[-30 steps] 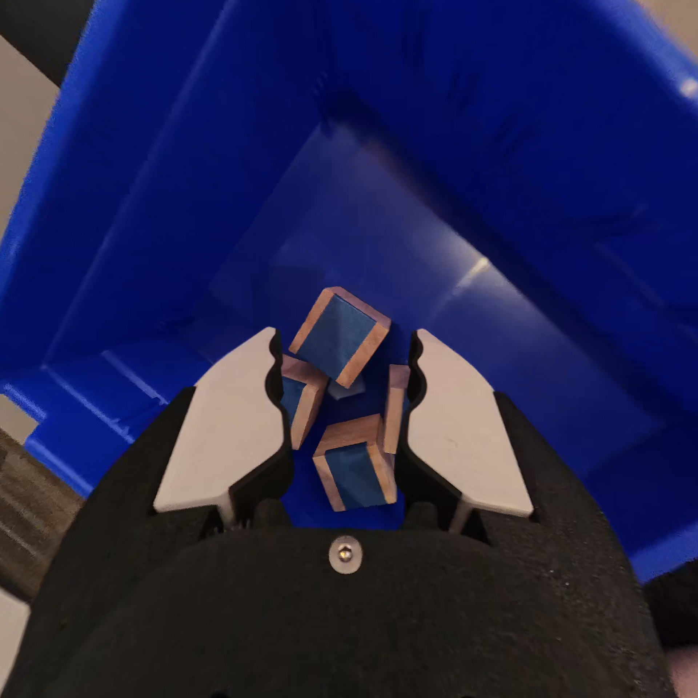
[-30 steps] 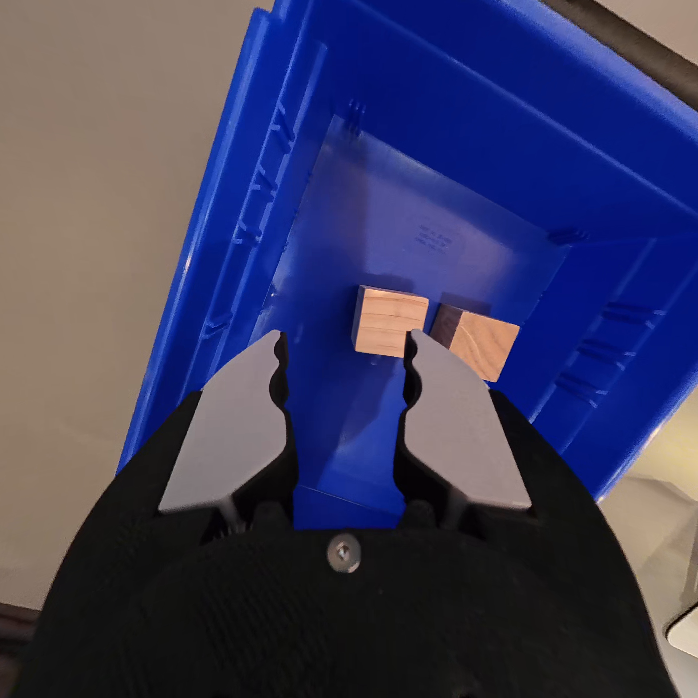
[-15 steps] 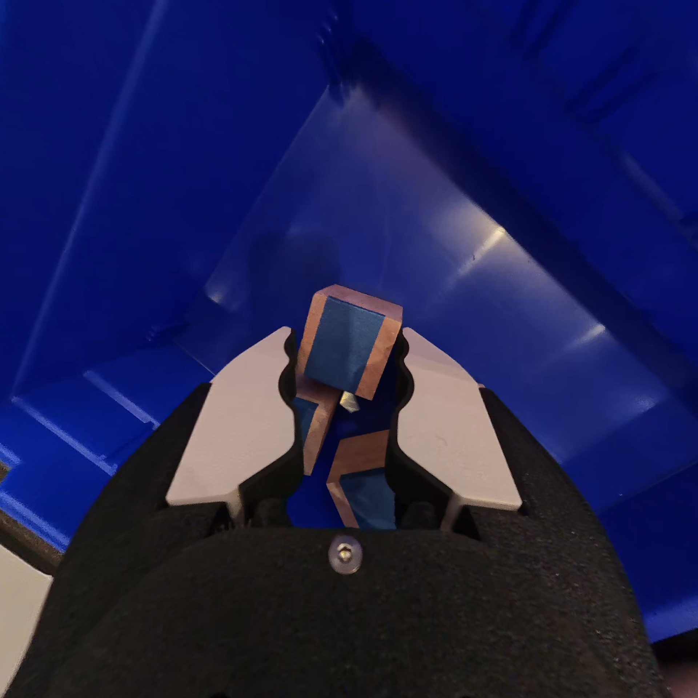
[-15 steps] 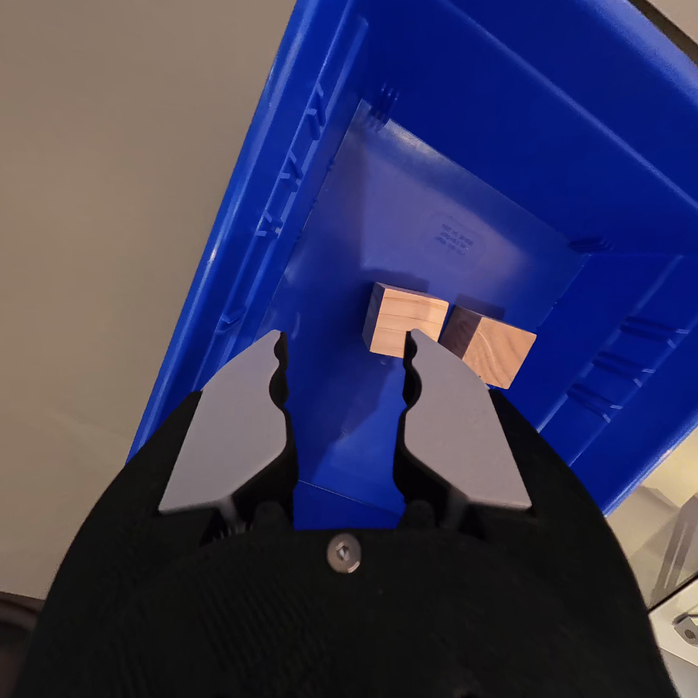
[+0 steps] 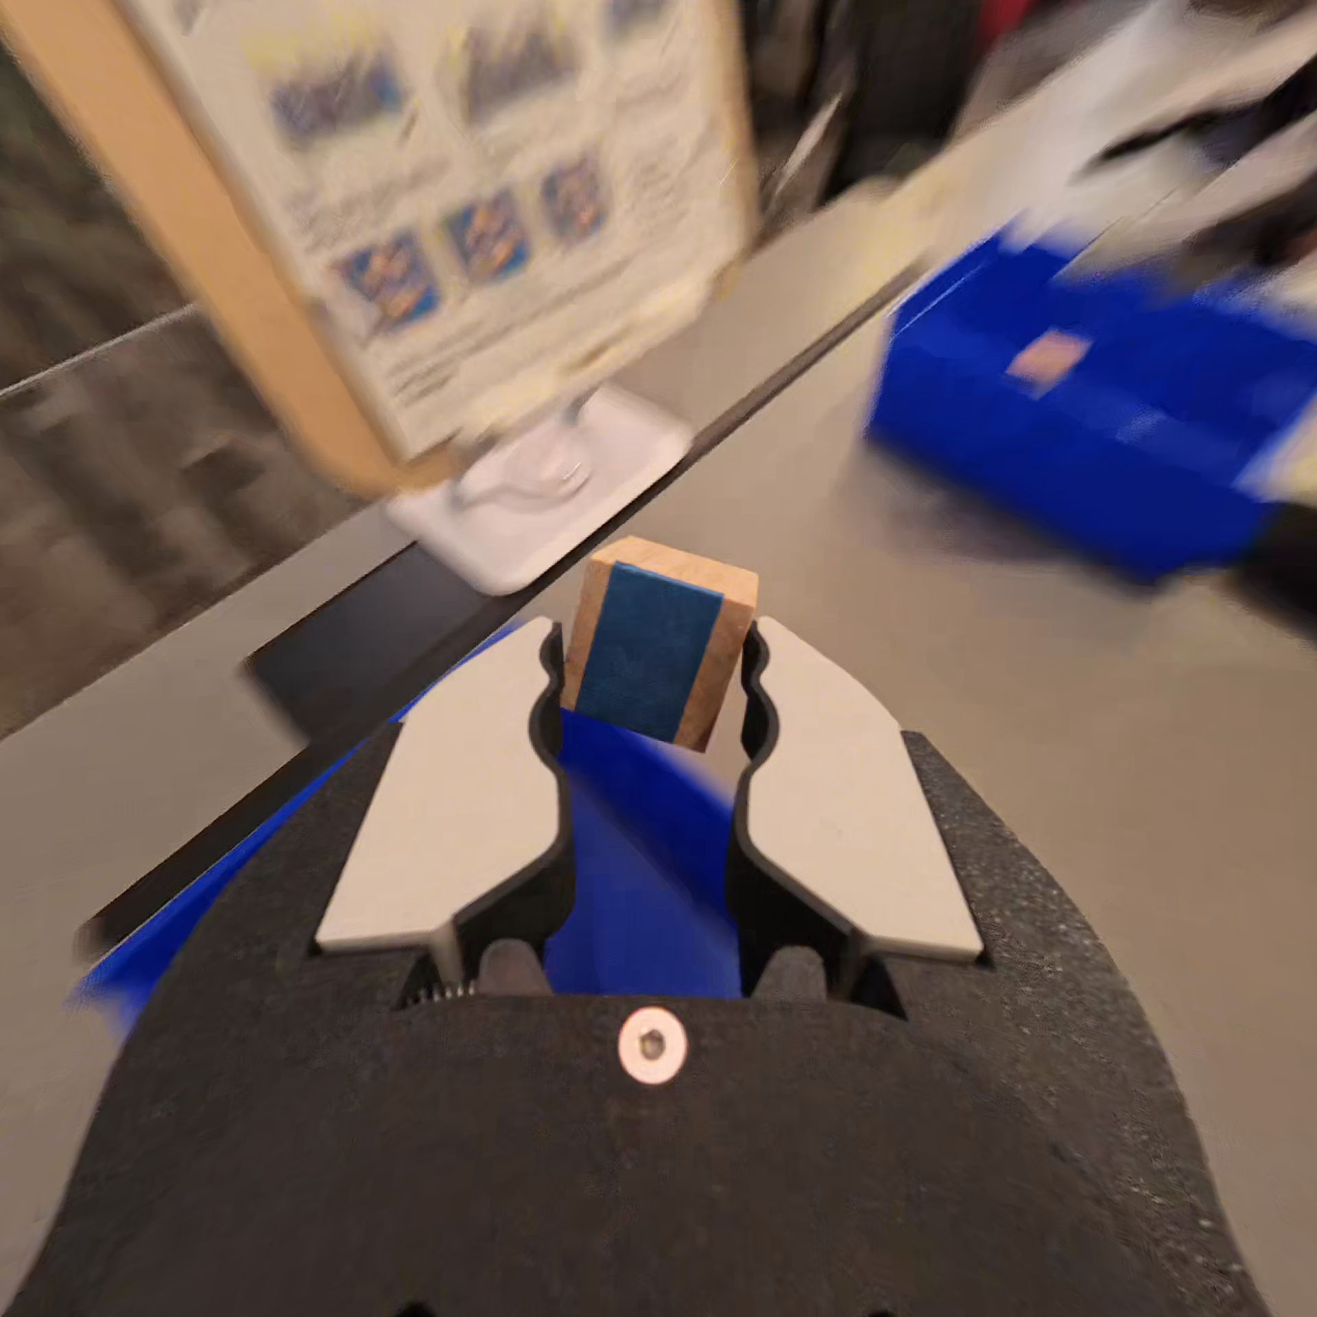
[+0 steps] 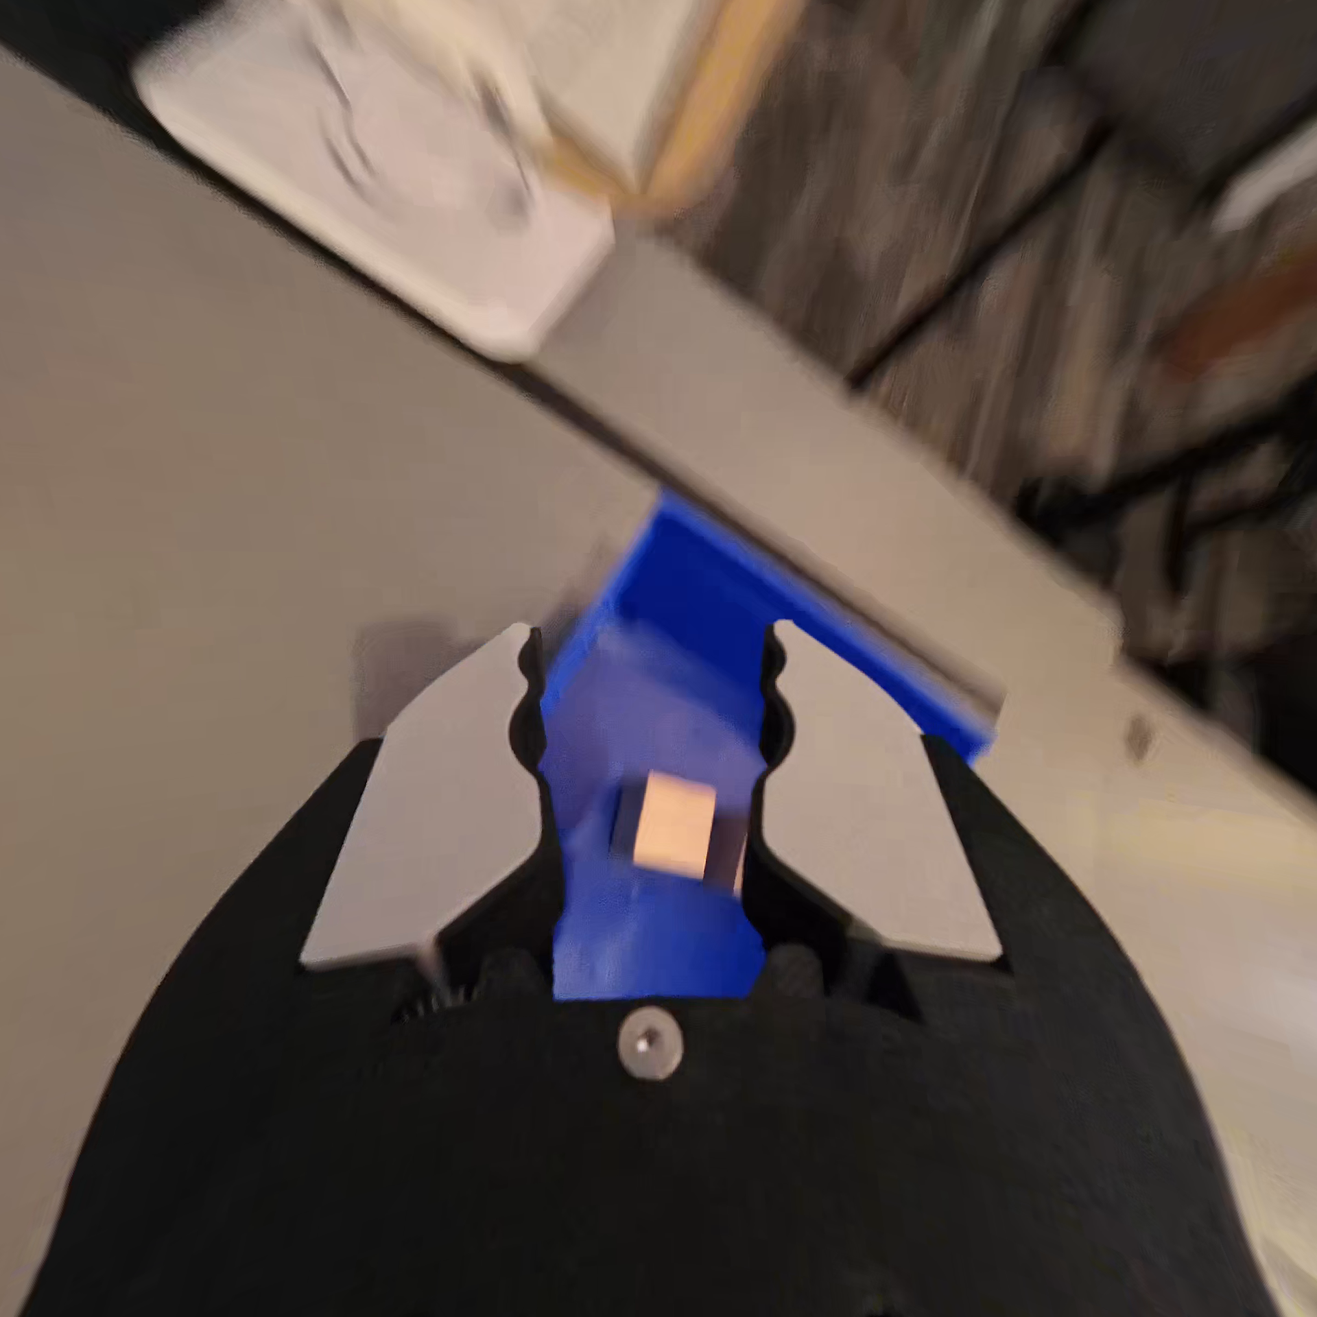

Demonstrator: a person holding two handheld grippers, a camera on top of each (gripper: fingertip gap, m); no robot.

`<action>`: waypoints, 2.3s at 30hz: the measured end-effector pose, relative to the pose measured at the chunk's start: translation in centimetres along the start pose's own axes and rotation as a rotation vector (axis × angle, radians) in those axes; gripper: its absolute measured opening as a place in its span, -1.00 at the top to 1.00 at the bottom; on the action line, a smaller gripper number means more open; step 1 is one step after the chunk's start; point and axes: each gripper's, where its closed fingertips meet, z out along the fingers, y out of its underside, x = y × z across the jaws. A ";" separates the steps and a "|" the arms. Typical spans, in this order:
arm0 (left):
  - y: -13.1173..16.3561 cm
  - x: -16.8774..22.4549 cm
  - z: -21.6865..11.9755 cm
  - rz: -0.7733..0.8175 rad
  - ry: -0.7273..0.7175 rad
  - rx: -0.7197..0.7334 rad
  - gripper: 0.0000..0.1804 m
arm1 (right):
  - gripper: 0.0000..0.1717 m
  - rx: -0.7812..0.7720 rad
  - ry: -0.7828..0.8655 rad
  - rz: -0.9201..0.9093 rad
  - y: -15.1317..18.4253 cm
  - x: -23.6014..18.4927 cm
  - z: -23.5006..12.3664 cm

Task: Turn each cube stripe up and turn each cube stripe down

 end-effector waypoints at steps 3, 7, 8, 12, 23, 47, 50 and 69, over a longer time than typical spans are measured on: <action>-4.4 7.1 -0.1 -0.133 0.346 0.193 0.47 | 0.24 0.455 -0.039 -0.282 -7.3 -6.4 -4.2; -5.6 13.7 1.1 -0.243 0.652 0.198 0.47 | 0.21 0.868 -0.039 -0.612 -10.6 -16.1 -10.0; -5.7 14.9 1.3 -0.263 0.705 0.194 0.47 | 0.21 0.918 -0.009 -0.666 -10.8 -17.6 -11.0; -5.7 18.7 1.8 -0.302 0.874 0.158 0.48 | 0.18 1.026 0.024 -0.713 -11.2 -20.4 -13.2; -5.1 22.0 2.2 -0.267 1.004 0.127 0.48 | 0.48 1.045 0.041 -0.782 -10.8 -21.1 -14.0; -4.9 15.8 -0.6 0.082 0.528 0.171 0.54 | 0.47 -0.281 -0.503 -0.364 13.0 -2.9 4.9; -3.9 15.2 -0.1 0.106 0.482 0.110 0.53 | 0.46 -0.357 -0.522 -0.381 14.6 -3.6 6.1; 16.0 -0.6 -3.3 0.168 -0.088 -0.813 0.55 | 0.31 -0.247 -0.407 -0.296 12.2 -2.1 7.0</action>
